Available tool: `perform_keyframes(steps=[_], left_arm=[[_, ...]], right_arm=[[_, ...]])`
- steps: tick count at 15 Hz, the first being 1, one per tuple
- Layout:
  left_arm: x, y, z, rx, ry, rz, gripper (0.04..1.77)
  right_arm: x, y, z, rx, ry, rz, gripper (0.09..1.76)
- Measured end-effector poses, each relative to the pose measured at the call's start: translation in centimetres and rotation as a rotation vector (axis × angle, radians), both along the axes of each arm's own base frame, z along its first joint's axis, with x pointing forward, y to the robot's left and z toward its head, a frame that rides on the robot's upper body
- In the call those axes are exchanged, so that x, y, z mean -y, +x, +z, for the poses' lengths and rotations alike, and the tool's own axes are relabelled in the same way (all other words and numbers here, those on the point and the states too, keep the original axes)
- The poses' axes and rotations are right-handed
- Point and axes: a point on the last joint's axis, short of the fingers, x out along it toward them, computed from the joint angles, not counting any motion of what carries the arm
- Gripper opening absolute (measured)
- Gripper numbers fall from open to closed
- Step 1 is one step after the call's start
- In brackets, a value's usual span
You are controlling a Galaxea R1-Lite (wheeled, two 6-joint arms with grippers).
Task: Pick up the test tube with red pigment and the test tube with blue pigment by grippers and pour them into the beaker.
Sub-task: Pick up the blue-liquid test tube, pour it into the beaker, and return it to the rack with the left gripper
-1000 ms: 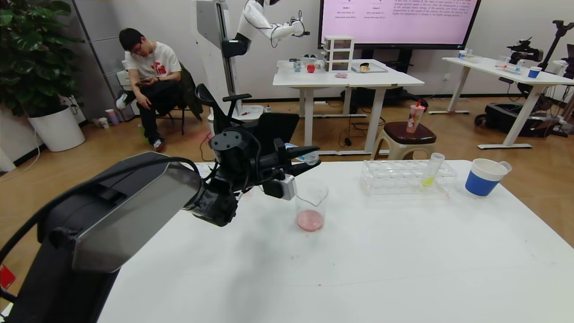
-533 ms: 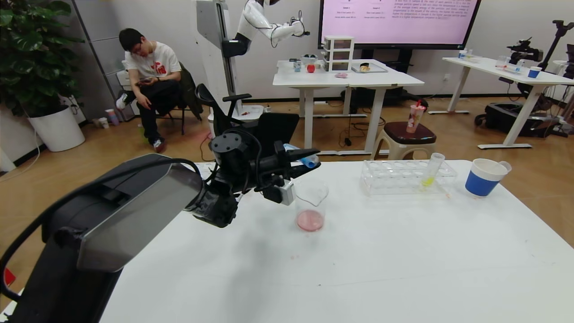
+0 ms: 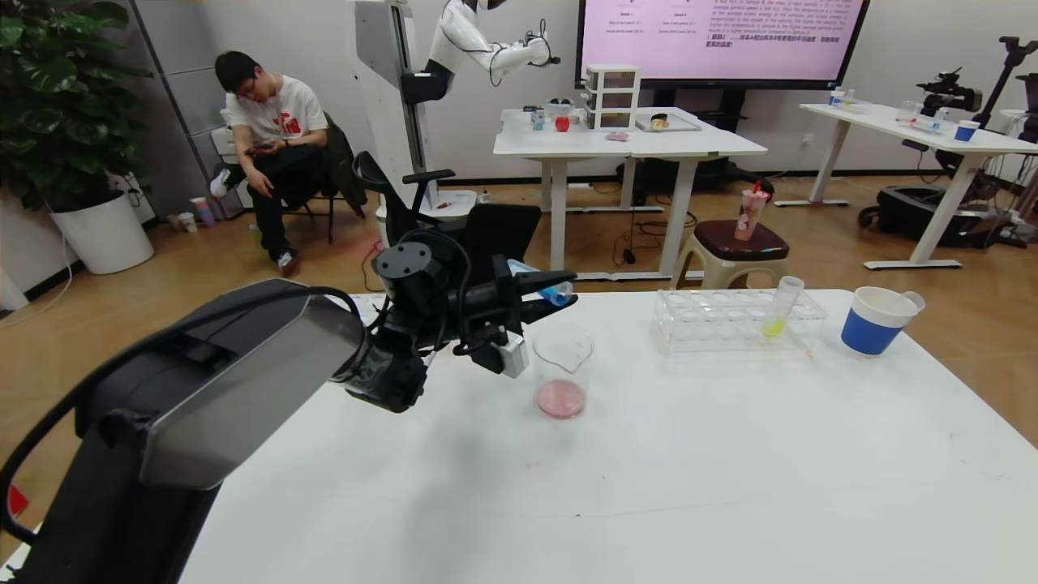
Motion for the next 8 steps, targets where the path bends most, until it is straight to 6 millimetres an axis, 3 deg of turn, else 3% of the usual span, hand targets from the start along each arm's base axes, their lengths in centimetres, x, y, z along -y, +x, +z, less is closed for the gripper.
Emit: perform_keyframes(steps=[8], left_arm=[[0.13,-0.03,-0.74,0.040,0.026,-0.021,0.52]], right_arm=[[0.00,0.00,0.00,0.000,0.000,-0.001,1.74]])
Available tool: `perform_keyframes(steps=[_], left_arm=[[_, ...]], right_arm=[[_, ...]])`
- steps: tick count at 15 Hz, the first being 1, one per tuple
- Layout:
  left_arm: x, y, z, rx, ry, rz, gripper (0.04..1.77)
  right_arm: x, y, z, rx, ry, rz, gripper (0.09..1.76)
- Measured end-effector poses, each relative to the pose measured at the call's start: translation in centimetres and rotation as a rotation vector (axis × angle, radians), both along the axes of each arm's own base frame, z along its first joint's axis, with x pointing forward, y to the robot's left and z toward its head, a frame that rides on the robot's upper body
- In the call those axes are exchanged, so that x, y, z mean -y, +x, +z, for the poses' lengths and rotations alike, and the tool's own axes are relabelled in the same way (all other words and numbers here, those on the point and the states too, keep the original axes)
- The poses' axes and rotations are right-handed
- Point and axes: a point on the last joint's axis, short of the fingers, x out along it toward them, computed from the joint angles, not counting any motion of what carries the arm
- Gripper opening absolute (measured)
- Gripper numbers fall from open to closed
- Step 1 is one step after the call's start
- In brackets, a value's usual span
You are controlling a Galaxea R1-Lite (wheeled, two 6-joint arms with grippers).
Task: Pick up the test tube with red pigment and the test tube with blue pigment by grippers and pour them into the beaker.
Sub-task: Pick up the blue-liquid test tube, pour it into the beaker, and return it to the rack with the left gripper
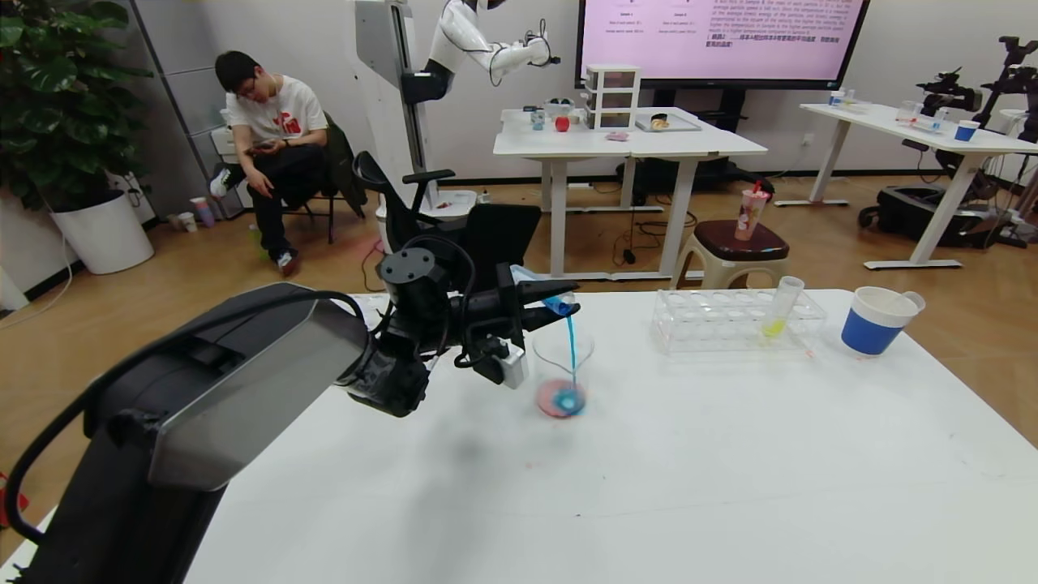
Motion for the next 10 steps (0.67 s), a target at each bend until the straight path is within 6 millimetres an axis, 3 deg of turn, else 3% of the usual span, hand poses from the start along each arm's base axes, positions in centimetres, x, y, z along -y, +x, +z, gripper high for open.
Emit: perform_keyframes(steps=[10], left_arm=[[-0.12,-0.15,-0.18,0.084,0.029,-0.011,0.53]], right_arm=[[0.00,0.00,0.00,0.000,0.000,0.000,1.74]])
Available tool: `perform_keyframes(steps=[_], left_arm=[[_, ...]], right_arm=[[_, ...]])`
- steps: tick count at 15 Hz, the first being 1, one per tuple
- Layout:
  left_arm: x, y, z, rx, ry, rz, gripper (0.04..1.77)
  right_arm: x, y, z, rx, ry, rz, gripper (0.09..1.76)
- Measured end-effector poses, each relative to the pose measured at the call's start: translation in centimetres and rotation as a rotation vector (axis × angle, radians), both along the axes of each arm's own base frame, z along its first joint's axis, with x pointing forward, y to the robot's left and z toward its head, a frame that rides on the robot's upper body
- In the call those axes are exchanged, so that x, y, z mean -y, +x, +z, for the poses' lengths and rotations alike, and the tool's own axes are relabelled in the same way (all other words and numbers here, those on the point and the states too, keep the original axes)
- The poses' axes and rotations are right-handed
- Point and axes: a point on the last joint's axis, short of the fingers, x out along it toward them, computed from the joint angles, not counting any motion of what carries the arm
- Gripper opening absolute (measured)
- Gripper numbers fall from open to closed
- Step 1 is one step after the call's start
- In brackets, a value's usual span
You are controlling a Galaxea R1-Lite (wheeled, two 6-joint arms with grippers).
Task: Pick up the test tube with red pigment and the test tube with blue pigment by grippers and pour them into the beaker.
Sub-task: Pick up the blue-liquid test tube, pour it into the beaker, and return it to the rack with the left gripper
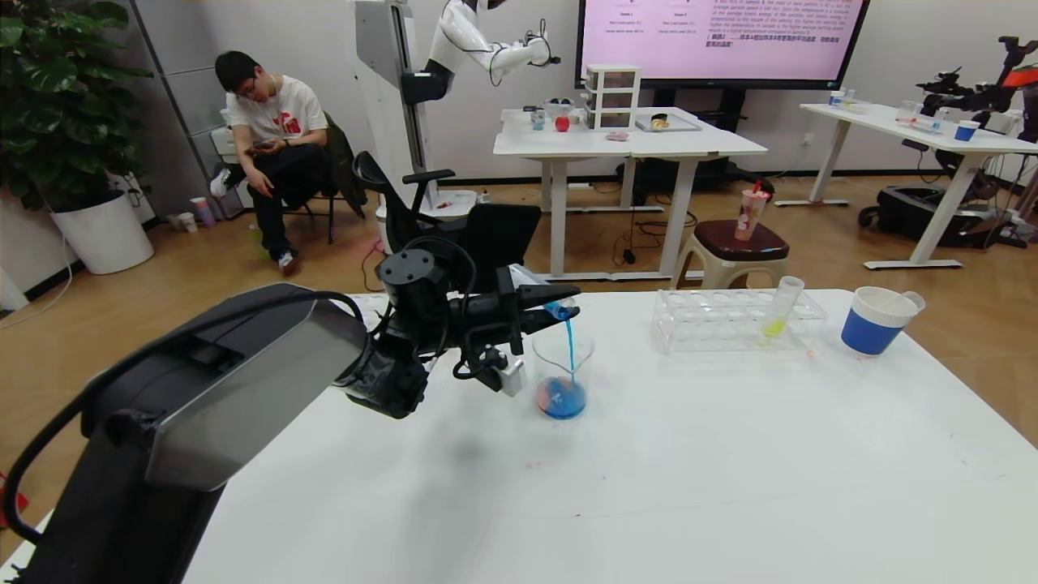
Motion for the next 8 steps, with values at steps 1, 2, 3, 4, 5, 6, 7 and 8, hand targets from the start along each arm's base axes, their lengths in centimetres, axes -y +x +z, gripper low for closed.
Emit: perform_keyframes(steps=[1,2,3,4,5,6,7,8], left_arm=[[0.00,-0.03,0.03,0.009,0.003,-0.008,0.53],[0.02,-0.05,0.02,0.025,0.008,-0.013,0.52],[0.02,-0.06,-0.01,0.036,0.011,-0.013,0.53],[0.02,-0.08,-0.08,0.039,0.012,-0.012,0.53],[0.00,-0.14,-0.16,0.041,0.013,-0.012,0.53],[-0.01,-0.16,-0.17,0.047,0.013,-0.012,0.53],[-0.02,-0.18,-0.20,0.053,0.015,-0.011,0.53],[-0.04,-0.20,-0.18,0.066,0.016,-0.010,0.53]], right_arm=[[0.00,0.00,0.00,0.000,0.000,0.000,1.74],[0.00,0.00,0.00,0.000,0.000,0.001,1.74],[0.00,0.00,0.00,0.000,0.000,0.000,1.74],[0.00,0.00,0.00,0.000,0.000,0.000,1.74],[0.00,0.00,0.00,0.000,0.000,0.000,1.74],[0.00,0.00,0.00,0.000,0.000,0.000,1.74],[0.00,0.00,0.00,0.000,0.000,0.001,1.74],[0.00,0.00,0.00,0.000,0.000,0.001,1.74]])
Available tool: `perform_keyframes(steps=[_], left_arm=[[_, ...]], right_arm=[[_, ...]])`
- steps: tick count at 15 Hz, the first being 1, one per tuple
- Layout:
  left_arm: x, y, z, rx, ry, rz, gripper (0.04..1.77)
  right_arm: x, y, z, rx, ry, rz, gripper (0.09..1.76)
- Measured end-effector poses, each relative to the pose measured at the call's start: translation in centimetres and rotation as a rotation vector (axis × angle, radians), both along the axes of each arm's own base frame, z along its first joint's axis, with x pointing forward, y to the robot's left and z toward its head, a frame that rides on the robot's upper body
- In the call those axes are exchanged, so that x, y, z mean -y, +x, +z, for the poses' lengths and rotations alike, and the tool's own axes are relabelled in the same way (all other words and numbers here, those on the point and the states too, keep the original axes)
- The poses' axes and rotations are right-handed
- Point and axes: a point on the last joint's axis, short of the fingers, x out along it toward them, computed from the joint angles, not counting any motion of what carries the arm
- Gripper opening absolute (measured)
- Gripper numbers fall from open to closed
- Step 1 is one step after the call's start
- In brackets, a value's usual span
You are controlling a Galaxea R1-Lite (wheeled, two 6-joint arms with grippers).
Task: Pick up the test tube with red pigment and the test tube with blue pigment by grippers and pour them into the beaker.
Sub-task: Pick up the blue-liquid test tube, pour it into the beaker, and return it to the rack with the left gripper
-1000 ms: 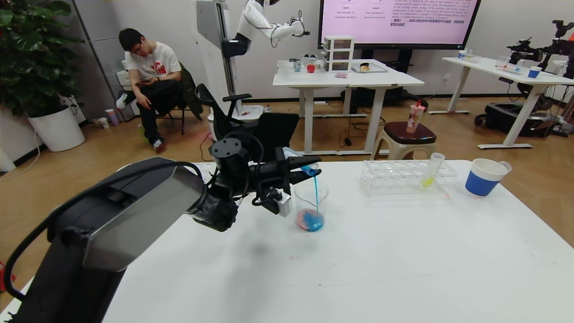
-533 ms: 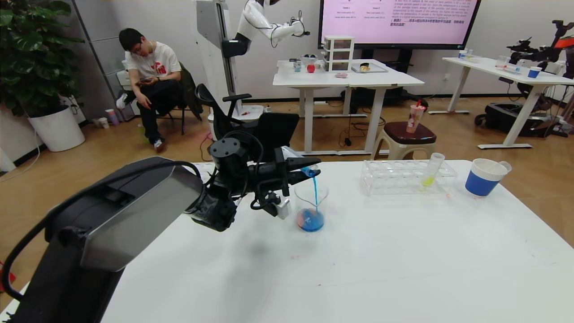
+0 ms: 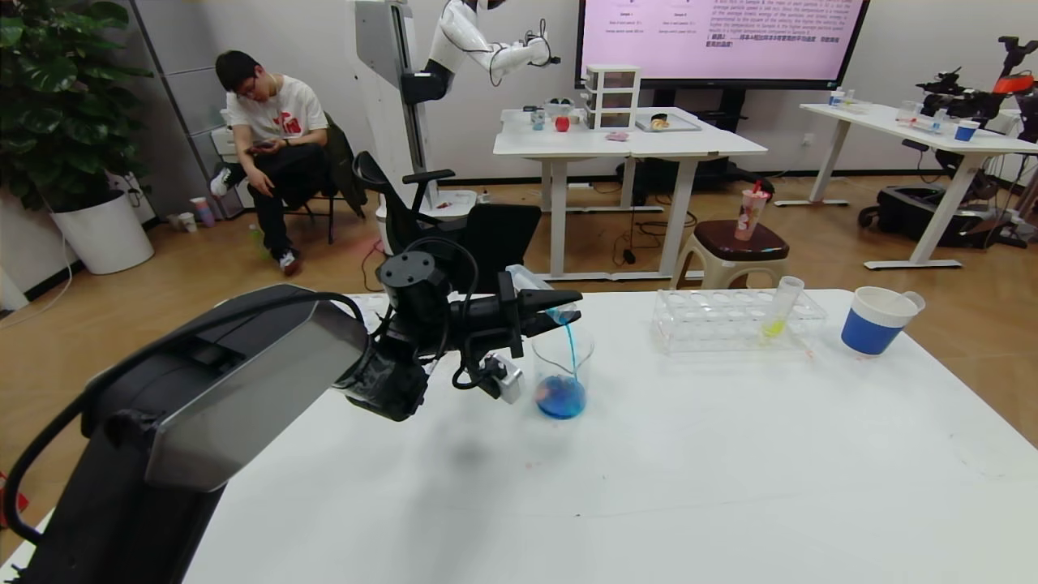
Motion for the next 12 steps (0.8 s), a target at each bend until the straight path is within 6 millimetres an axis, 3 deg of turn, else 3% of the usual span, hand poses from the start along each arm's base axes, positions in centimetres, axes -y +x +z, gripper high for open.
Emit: perform_keyframes(steps=[5,8,12], left_arm=[[0.0,-0.1,0.1,-0.015,-0.005,-0.004,0.53],[0.0,-0.3,1.7,-0.131,-0.066,0.005,0.52],[-0.6,-1.1,5.4,-0.341,-0.396,0.153,0.52]], right_arm=[[0.0,0.0,0.0,0.000,0.000,-0.001,1.74],[0.0,0.0,0.0,0.000,0.000,-0.001,1.74],[0.0,0.0,0.0,0.000,0.000,0.000,1.74]])
